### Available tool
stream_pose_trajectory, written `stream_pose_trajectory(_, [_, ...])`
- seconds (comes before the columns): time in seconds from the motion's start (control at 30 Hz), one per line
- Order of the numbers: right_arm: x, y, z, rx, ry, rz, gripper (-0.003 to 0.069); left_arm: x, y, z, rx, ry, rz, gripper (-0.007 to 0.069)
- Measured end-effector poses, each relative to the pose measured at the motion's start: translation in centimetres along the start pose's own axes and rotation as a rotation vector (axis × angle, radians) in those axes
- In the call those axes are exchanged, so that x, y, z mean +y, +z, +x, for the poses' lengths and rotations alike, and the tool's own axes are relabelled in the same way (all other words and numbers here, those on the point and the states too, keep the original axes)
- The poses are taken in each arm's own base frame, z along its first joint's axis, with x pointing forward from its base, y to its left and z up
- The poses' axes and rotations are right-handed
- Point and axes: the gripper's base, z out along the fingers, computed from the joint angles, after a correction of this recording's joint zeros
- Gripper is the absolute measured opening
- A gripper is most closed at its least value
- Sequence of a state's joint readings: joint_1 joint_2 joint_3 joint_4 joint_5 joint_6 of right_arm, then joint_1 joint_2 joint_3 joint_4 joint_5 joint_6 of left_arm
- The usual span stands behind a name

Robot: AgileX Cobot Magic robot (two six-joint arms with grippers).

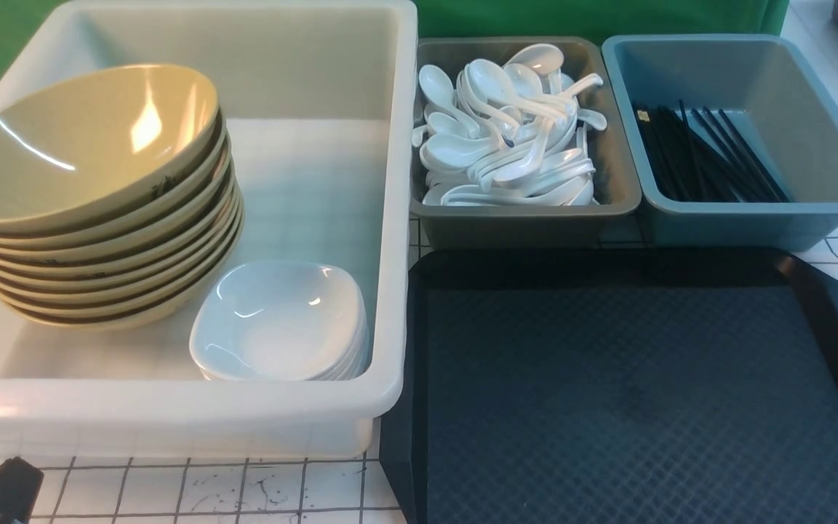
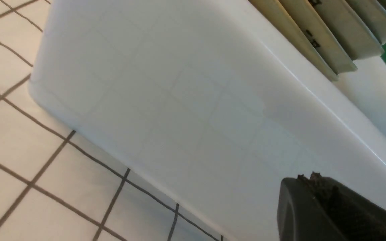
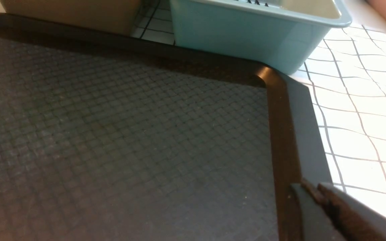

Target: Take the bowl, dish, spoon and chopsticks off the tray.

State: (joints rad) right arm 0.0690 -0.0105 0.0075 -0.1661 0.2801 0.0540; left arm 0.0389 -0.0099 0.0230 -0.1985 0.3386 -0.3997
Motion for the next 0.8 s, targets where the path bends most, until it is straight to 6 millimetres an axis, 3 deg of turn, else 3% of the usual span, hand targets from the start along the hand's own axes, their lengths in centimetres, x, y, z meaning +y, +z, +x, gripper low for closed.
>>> stream_pose_trajectory(0.8, [0.0,0.0,-0.01,-0.001,0.0,0.0,0.0076,-0.06,0.0,0.03,0.005,-0.015,0.009,-0.0001])
